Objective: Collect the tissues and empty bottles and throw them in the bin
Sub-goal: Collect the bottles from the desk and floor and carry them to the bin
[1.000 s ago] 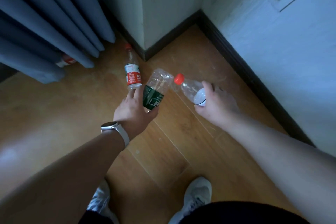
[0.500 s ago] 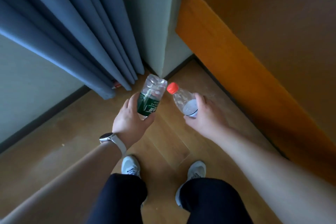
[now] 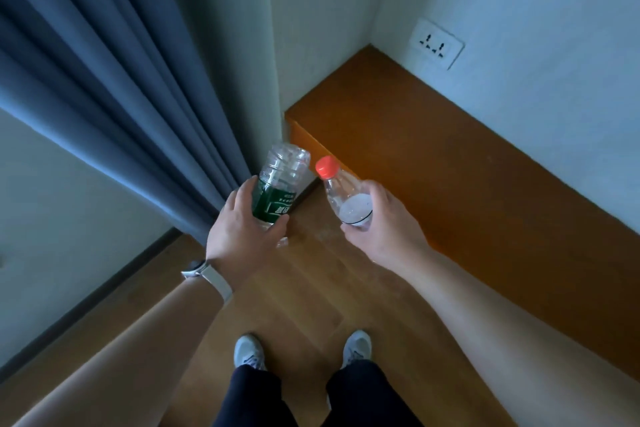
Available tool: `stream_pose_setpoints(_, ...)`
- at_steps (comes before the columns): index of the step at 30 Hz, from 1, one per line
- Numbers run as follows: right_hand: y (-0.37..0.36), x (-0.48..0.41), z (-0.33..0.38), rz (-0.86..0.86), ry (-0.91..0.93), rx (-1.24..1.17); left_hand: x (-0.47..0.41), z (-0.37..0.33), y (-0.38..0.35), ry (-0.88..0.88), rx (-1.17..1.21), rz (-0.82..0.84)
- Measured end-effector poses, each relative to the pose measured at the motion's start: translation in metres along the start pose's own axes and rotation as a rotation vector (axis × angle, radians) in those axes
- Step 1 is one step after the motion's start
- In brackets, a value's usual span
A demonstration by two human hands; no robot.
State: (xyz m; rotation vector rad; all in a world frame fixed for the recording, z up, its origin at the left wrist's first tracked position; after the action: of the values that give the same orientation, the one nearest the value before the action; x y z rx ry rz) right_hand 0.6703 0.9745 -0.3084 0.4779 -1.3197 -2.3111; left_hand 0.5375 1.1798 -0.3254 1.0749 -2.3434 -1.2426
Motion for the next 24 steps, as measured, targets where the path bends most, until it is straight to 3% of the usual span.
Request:
stream_pose_setpoints(11, 0.143, 0.025, -0.059, -0.151, -0.072, -0.059, 0.027, -0.15, 0.018, -0.133, 0.061, -0.063)
stream_pose_setpoints(24, 0.282, 0.076, -0.153, -0.411, -0.264, -0.073, 0.046, -0.32, -0.013, -0.409, 0.207, 0.02)
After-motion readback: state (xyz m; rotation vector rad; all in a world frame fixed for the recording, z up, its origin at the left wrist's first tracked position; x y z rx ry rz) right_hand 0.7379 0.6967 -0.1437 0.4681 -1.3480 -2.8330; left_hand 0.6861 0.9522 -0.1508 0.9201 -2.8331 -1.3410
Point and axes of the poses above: each hand's wrist, its own x-axis away from the middle knuckle, its own y-axis out of the back of the hand, z = x × y, the point moved 7 cm from there along -x, towards the middle knuckle, and after that the axes turned 11 degrees about -z, right-handed, at the moved point
